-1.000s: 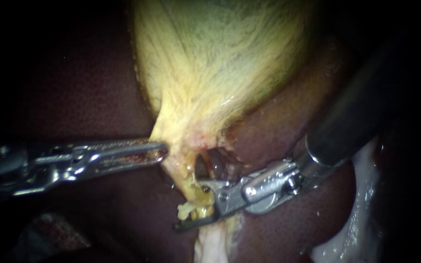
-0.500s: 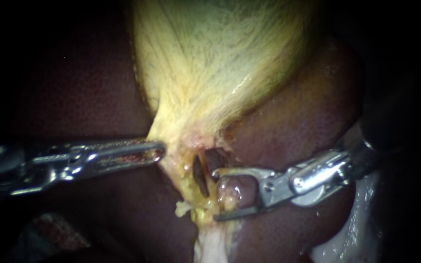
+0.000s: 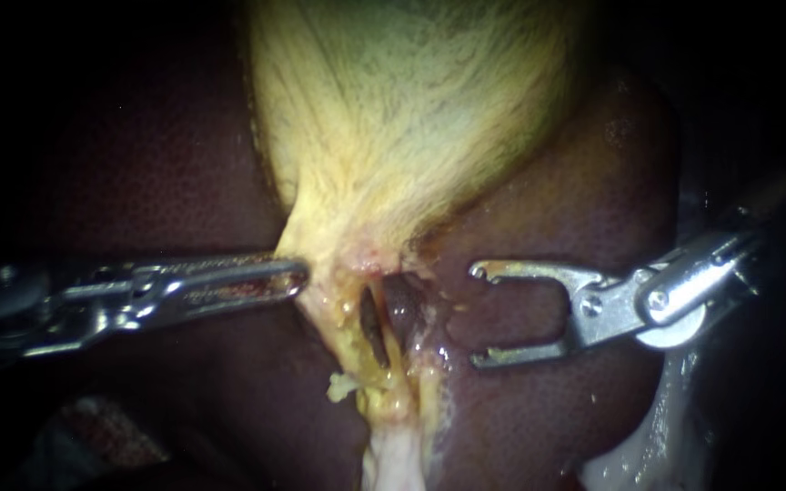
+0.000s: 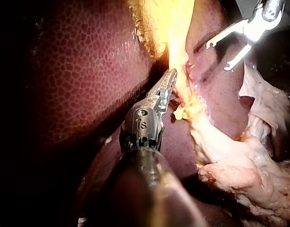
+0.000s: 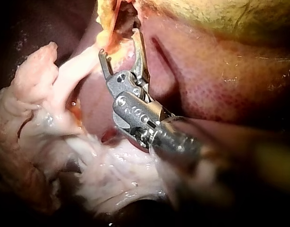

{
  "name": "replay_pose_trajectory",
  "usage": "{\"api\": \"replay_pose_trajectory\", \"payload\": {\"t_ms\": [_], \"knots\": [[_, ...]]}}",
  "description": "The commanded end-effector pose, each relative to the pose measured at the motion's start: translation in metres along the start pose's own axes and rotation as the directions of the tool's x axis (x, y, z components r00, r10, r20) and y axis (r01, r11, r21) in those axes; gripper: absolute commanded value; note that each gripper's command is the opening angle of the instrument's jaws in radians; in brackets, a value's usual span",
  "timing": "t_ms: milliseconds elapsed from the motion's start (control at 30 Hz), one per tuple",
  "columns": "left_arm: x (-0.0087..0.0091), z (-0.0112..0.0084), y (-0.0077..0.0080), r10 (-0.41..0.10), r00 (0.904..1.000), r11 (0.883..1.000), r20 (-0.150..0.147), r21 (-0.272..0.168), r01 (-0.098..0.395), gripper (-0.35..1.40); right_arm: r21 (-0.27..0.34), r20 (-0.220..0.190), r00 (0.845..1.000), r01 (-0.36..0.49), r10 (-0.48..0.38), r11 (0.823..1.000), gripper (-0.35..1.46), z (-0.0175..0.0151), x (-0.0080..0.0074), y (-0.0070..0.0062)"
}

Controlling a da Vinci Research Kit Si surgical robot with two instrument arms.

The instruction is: Going back first clip left tube

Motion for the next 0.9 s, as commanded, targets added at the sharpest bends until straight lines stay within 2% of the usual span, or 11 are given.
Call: {"api": "replay_pose_trajectory", "payload": {"t_ms": [33, 300, 367, 567, 900], "knots": [[0.0001, 0.0003, 0.0001, 0.001, 1.0, 1.0, 0.0, -0.001, -0.001, -0.11, 0.004, -0.002, 1.0, 0.002, -0.002, 1.0, 0.6, 0.0, 0.0, -0.0001], [0.0016, 0.0033, 0.0016, 0.01, 0.9999, 1.0, 0.002, 0.006, -0.01, -0.08, 0.016, -0.007, 1.0, 0.016, -0.016, 1.0, 0.6, -0.0006, -0.0001, -0.0004], [0.0022, 0.0041, 0.0016, 0.013, 0.9999, 1.0, 0.004, 0.011, -0.013, -0.08, 0.017, -0.008, 1.0, 0.017, -0.017, 1.0, 0.6, -0.0008, -0.0001, -0.0005], [0.004, 0.0069, 0.0003, 0.025, 0.9995, 0.999, -0.017, 0.024, -0.025, -0.08, 0.019, -0.009, 0.999, 0.032, -0.032, 0.999, 0.6, -0.0014, 0.0002, -0.0004], [0.0042, 0.0073, 0.0001, 0.028, 0.9994, 0.999, -0.021, 0.029, -0.027, -0.08, 0.02, -0.01, 0.999, 0.043, -0.043, 0.999, 0.6, -0.0017, 0.0003, -0.0004]]}}
